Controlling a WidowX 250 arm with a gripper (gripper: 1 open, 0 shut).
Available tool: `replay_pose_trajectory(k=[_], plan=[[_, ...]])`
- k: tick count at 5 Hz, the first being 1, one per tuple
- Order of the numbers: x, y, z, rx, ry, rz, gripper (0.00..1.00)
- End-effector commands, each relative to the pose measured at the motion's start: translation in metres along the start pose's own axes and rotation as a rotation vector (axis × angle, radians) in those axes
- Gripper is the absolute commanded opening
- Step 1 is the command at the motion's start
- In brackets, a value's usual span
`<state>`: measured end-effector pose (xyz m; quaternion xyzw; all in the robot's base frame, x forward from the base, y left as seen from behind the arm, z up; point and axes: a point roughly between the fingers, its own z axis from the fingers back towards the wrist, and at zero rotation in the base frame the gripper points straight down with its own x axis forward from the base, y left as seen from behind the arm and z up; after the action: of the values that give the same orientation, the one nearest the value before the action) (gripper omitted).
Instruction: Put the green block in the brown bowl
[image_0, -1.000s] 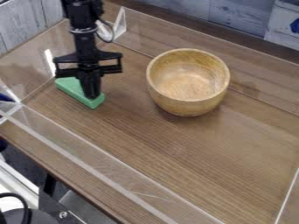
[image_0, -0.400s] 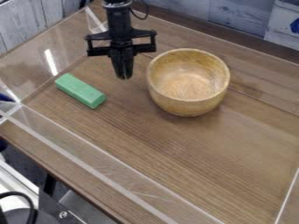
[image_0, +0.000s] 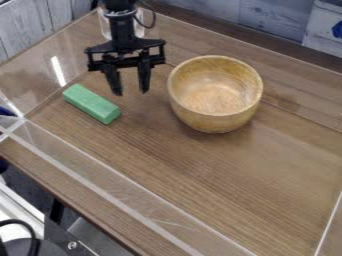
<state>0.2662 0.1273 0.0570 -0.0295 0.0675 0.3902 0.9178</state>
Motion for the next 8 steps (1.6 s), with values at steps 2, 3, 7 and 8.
replay_pose_trajectory(k=[2,3,7,8], plan=[[0.011,0.011,0.007,-0.021,-0.057,0.113,1.0],[0.015,0.019,0.002,-0.028,-0.056,0.192,1.0],[0.026,0.035,-0.025,-0.015,-0.062,0.322,1.0],[0.029,0.039,-0.032,-0.008,-0.064,0.347,1.0]])
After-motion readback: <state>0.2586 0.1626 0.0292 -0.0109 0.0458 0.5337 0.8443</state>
